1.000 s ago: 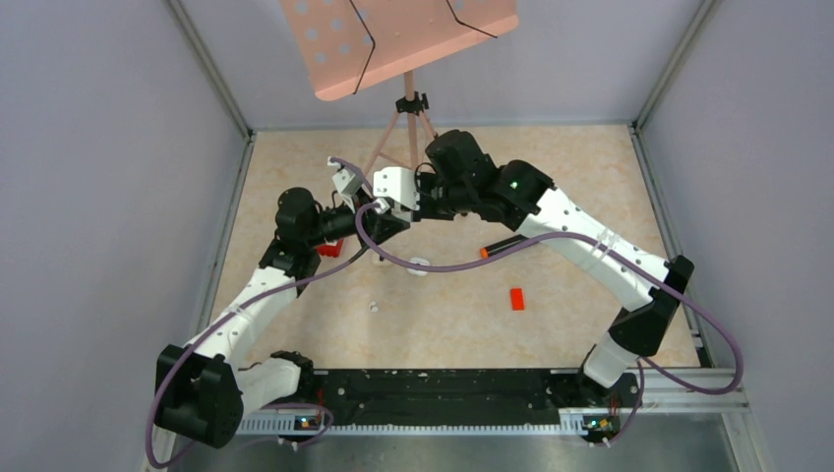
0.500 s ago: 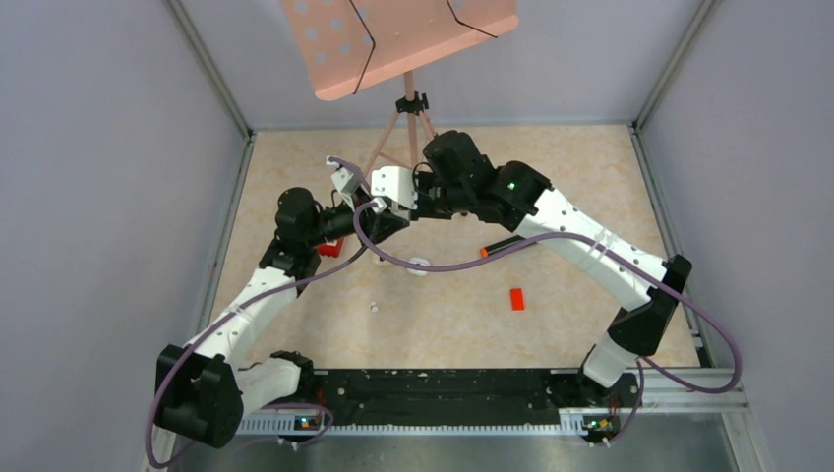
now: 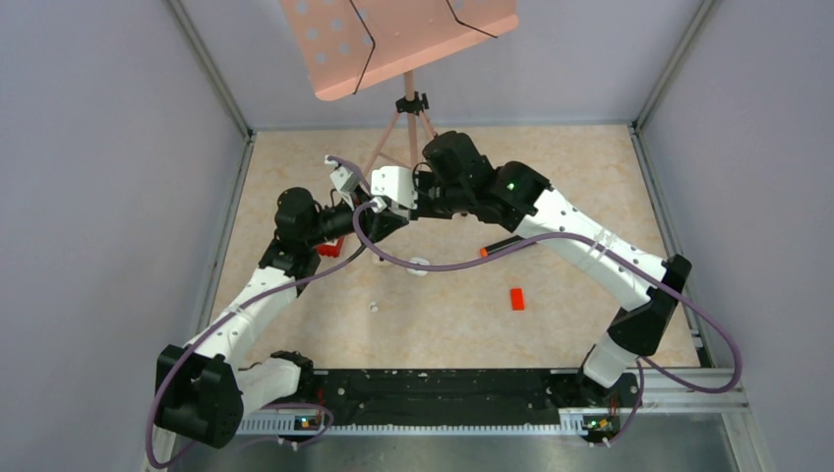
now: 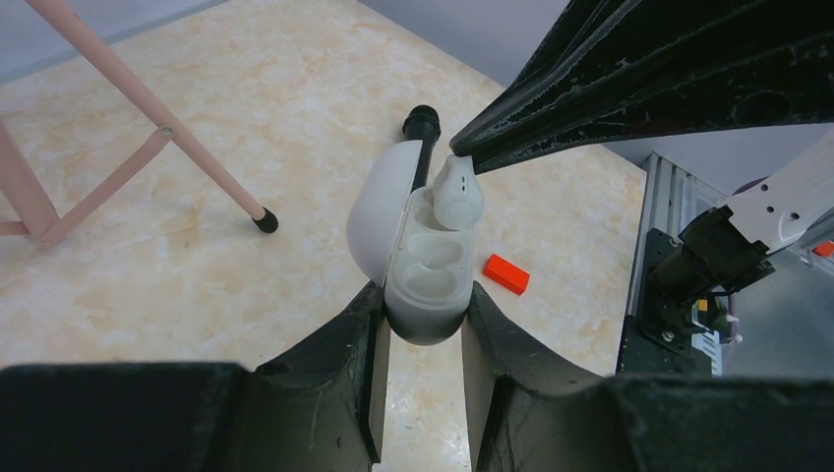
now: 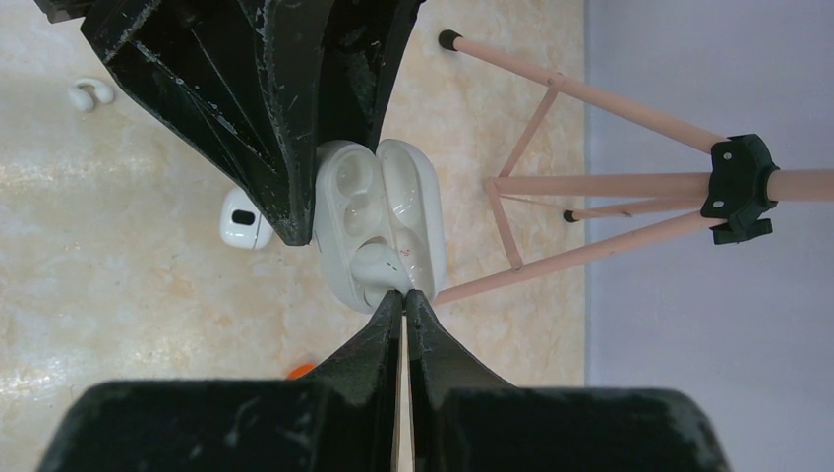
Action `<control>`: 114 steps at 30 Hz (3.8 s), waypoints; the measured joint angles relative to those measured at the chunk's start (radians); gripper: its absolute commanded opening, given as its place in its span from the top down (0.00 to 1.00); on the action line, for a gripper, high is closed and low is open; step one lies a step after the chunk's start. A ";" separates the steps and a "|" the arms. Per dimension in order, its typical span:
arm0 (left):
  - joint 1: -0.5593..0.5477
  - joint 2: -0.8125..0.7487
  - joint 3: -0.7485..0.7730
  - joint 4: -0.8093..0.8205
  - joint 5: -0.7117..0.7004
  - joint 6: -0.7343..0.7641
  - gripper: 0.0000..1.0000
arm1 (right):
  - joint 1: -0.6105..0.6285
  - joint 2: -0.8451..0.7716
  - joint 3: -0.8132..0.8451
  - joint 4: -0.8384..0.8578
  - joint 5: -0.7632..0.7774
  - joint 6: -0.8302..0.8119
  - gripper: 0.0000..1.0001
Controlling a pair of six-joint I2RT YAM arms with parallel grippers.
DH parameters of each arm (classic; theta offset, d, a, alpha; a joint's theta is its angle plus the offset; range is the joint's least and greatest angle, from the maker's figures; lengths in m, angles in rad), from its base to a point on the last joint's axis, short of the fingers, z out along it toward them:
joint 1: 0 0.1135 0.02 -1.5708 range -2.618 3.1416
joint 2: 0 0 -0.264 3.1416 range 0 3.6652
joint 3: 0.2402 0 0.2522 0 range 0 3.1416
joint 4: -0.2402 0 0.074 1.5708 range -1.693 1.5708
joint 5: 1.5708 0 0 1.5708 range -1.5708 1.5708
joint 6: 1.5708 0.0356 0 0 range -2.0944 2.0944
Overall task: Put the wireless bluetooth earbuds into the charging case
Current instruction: Place the earbud in the charging case, then move the earbud to the center of the board.
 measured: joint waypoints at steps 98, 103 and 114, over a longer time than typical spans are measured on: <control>0.447 -0.365 0.014 -0.495 -0.261 -0.051 1.00 | 0.203 0.362 -0.382 0.446 -0.514 -0.031 0.92; 0.452 -0.396 0.014 -0.495 -0.261 -0.056 1.00 | 0.237 0.364 -0.332 0.447 -0.381 0.107 0.92; 0.462 -0.402 0.014 -0.495 -0.265 -0.057 1.00 | 0.240 0.462 -0.150 0.332 -0.239 0.525 0.91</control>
